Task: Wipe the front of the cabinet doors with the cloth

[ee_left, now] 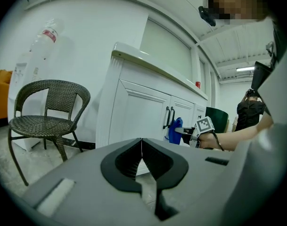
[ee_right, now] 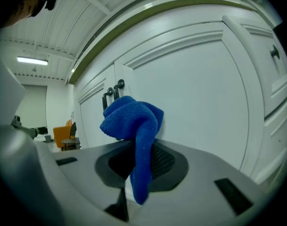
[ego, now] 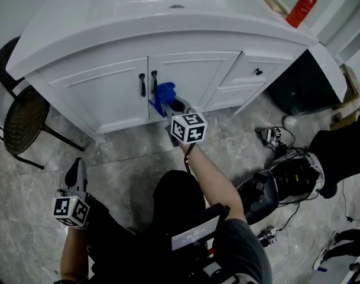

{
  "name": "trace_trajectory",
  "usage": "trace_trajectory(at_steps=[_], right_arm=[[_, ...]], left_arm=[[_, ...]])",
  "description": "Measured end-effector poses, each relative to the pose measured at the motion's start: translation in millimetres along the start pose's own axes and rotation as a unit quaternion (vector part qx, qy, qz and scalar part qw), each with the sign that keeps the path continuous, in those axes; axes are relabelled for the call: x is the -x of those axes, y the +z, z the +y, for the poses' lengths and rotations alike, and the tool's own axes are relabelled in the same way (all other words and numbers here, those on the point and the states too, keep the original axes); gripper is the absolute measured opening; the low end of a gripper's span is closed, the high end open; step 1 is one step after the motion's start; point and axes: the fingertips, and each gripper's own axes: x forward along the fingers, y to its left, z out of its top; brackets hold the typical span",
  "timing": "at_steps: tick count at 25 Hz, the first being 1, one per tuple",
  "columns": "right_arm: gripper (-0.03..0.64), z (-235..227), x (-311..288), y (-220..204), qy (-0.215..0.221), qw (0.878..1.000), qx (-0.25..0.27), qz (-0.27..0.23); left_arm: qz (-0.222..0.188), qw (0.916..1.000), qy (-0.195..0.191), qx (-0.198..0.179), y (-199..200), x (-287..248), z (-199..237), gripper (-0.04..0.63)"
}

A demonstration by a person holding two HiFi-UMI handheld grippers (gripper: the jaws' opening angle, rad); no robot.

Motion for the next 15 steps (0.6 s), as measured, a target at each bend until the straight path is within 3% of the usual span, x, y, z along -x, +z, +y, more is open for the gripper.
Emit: trace_trajectory(at_steps=[5,15], right_arm=[[0.052,-39.0,14.7,9.0,-0.039,0.999,0.025,-0.002],[0.052,-142.3,64.1,19.0,-0.126,0.992,0.009,-0.019]], left_arm=[[0.003,0.9998,-0.019,-0.010,-1.0,-12.6,-20.3,0.003],[0.009,0.9988,-0.031,-0.036,5.5,-23.3,-49.3,0.003]])
